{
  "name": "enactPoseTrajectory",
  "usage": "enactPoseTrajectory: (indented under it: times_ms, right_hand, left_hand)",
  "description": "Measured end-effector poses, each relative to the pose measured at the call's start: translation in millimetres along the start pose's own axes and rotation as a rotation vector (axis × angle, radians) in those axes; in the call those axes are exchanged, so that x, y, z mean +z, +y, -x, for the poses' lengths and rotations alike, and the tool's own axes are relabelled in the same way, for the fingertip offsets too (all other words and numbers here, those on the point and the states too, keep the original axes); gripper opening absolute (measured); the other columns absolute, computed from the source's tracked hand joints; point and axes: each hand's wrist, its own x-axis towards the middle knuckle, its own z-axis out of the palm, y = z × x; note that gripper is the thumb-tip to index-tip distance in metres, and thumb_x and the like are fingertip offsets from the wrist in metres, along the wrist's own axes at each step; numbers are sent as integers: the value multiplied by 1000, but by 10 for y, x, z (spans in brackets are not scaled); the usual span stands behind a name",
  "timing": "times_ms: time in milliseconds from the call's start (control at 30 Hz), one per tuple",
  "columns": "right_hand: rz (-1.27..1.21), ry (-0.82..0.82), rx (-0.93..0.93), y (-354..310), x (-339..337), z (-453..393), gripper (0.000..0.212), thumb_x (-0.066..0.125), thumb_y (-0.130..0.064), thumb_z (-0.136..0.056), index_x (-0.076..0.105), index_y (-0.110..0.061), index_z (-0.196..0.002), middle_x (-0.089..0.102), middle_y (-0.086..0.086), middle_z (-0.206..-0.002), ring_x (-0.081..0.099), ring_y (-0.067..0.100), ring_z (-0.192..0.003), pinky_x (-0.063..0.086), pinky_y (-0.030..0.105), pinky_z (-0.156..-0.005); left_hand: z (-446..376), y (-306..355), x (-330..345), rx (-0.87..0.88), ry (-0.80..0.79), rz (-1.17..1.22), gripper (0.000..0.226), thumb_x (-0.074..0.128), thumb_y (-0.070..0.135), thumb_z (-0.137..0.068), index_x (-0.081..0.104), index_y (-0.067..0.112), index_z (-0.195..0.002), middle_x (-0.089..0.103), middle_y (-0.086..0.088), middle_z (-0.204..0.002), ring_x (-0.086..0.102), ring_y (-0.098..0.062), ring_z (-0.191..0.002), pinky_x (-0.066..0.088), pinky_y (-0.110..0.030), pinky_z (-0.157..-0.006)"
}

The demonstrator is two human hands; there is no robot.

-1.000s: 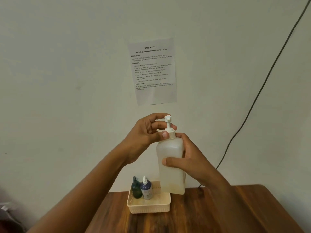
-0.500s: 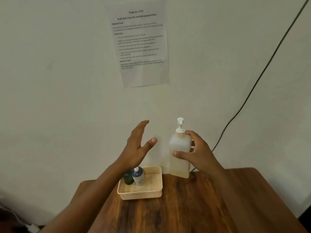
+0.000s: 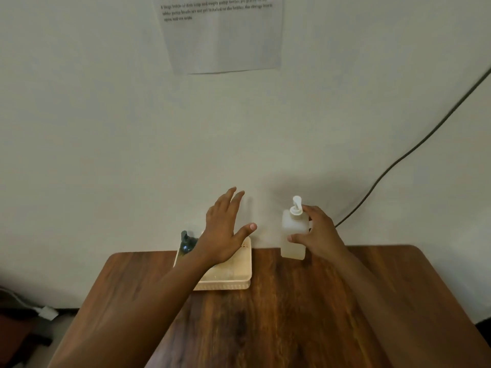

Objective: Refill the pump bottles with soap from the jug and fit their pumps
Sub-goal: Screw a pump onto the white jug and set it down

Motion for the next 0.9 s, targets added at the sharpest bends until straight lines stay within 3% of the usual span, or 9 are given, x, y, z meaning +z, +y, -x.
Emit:
enactPoseTrajectory:
  times_ms: [167, 500, 700, 833, 900]
  right_hand:
    - [110, -52, 83, 513, 462, -254, 81, 94, -17, -64, 56, -15, -136, 41, -4, -126, 52, 19, -108, 42, 27, -90]
    - [182, -21, 118, 1202, 1083, -380, 82, 93, -7, -62, 58, -14, -136, 48, -1, -134, 54, 23, -113, 47, 24, -84]
    - [111, 75, 117, 1303, 1213, -427, 81, 90, -4, -66, 54, -18, -137, 46, -4, -137, 53, 20, -115, 53, 33, -92]
    - [127, 98, 127, 1327, 1224, -456, 79, 88, 0, -69, 51, -18, -137, 39, -5, -137, 56, 18, -112, 51, 17, -82]
    - [151, 92, 128, 1321, 1198, -483, 81, 88, -2, -70, 47, -17, -139, 39, -1, -138, 56, 18, -111, 47, 17, -82]
  left_hand:
    - [-59, -326, 318, -29, -10, -21, 79, 53, 57, -100, 17, 27, -164, 6, 1, -174, 9, -25, -160, 10, -51, -127]
    - [71, -718, 779, -74, -63, 3, 76, 53, 55, -101, 21, 26, -163, 6, 4, -174, 7, -22, -161, 9, -49, -127]
    - [133, -846, 897, -108, -76, 2, 76, 53, 56, -100, 22, 27, -163, 7, 3, -174, 9, -24, -160, 14, -53, -126]
    - [152, -876, 907, -110, -72, 14, 76, 51, 59, -99, 20, 29, -163, 7, 5, -174, 9, -24, -160, 15, -55, -126]
    - [149, -885, 884, -115, -68, 6, 77, 49, 61, -99, 19, 30, -163, 8, 5, -174, 10, -24, -160, 15, -54, -127]
